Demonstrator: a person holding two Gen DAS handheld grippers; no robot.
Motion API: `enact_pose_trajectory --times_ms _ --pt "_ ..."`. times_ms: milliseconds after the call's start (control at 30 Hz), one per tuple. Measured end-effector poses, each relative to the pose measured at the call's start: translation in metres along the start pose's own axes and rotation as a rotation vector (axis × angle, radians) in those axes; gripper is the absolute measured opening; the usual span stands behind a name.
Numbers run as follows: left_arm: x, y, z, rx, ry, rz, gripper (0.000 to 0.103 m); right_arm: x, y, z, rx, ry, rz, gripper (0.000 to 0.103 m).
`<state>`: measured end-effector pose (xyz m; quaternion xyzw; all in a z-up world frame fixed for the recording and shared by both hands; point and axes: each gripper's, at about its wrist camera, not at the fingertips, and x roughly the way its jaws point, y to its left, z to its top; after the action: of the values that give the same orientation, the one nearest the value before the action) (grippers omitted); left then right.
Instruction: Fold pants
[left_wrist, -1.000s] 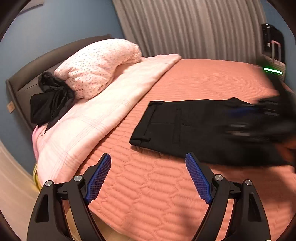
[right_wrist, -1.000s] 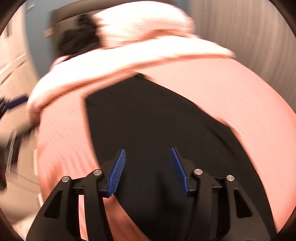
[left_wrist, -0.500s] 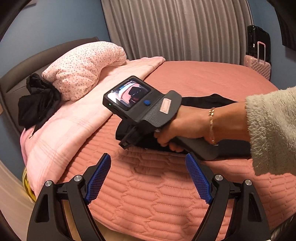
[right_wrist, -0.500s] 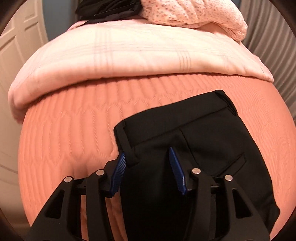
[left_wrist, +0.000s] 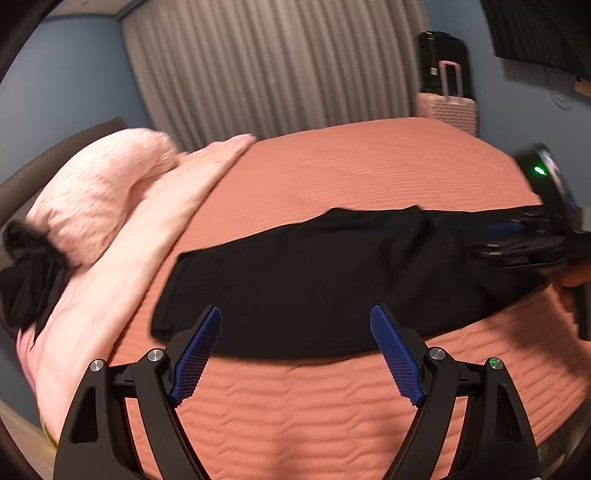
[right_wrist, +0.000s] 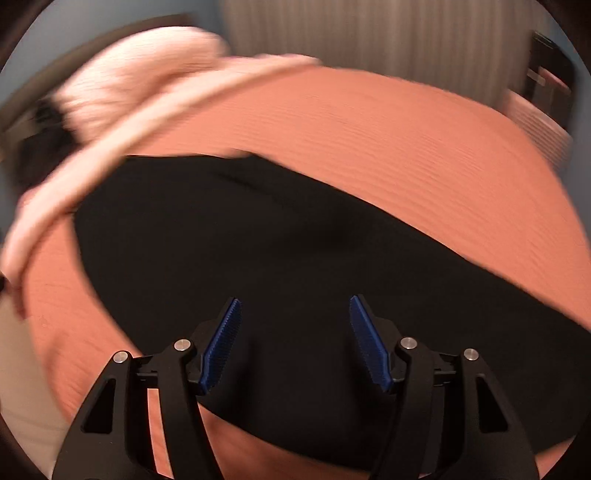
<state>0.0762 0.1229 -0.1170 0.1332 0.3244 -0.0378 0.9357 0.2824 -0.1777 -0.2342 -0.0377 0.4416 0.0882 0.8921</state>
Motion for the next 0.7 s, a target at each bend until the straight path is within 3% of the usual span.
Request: enact_pose_trajectory --times_ms 133,167,233,300,400,433,500,633,700 --pt "0.012 -0.067 0.031 0.029 -0.001 -0.070 0.081 -0.013 -0.137 -0.058 0.140 0.075 -0.238 0.054" --pt "0.014 -0.081 0.038 0.027 0.005 -0.086 0.081 -0.015 -0.160 -0.072 0.174 0.090 -0.255 0.054" --pt "0.018 -0.105 0.049 0.015 0.023 -0.125 0.081 -0.035 -0.206 -0.096 0.306 0.036 -0.188 0.053" --pt "0.022 -0.131 0.060 0.015 0.040 -0.165 0.081 -0.061 -0.228 -0.098 0.382 0.024 -0.263 0.049" --pt "0.028 -0.162 0.072 0.045 0.038 -0.184 0.081 -0.089 -0.258 -0.096 0.498 -0.118 -0.230 0.049" --pt "0.030 -0.172 0.076 0.060 0.039 -0.185 0.081 -0.086 -0.270 -0.098 0.524 -0.118 -0.229 0.050" --pt "0.036 -0.190 0.085 0.074 0.046 -0.189 0.081 -0.058 -0.291 -0.119 0.568 0.021 -0.233 0.048" --pt "0.043 -0.207 0.094 0.068 0.064 -0.201 0.081 -0.102 -0.300 -0.143 0.666 -0.144 -0.183 0.049" --pt "0.050 -0.212 0.093 0.072 0.082 -0.184 0.081 -0.102 -0.317 -0.169 0.767 -0.111 -0.146 0.050"
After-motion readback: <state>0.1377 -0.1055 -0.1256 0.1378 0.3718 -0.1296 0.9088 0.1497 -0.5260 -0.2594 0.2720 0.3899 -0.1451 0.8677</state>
